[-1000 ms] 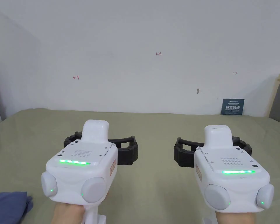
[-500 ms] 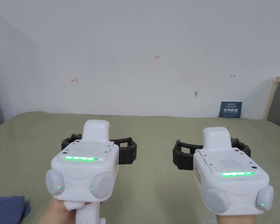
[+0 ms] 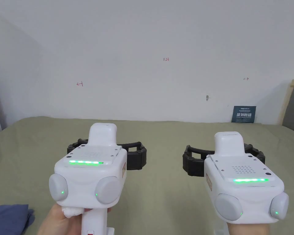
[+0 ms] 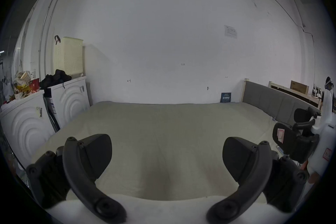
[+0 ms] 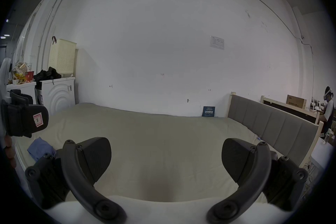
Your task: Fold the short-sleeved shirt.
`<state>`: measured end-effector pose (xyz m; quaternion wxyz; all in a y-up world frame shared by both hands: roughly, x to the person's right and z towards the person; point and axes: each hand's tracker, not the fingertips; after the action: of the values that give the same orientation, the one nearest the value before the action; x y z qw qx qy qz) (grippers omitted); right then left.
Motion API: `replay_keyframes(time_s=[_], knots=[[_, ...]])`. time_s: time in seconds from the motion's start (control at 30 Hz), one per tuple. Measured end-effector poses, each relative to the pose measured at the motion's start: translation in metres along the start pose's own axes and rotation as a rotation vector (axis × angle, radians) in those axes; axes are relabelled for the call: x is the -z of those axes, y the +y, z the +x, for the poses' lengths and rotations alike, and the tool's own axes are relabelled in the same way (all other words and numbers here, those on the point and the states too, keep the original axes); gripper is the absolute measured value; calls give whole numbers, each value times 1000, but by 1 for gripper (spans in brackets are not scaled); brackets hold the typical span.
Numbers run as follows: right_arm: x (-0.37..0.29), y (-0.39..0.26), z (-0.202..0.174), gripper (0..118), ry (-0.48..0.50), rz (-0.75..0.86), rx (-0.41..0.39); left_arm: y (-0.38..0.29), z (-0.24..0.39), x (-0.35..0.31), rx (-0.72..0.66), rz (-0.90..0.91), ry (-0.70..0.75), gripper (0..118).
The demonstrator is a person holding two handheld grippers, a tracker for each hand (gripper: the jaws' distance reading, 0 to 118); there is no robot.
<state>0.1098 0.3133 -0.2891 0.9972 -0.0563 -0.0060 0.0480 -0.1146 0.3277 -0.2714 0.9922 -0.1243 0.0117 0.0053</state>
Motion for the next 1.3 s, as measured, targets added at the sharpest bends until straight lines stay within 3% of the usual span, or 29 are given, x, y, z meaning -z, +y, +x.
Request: replay_keyframes(time_s=[0.43, 0.9, 1.3], knots=[[1, 0, -1, 118, -4, -7, 8, -3, 8, -1, 68, -9, 15, 118], [0, 5, 0, 118, -4, 2, 8, 1, 4, -4, 34, -30, -44, 118], [-1, 8, -2, 118, 0, 6, 3, 5, 3, -5, 26, -22, -11, 118]])
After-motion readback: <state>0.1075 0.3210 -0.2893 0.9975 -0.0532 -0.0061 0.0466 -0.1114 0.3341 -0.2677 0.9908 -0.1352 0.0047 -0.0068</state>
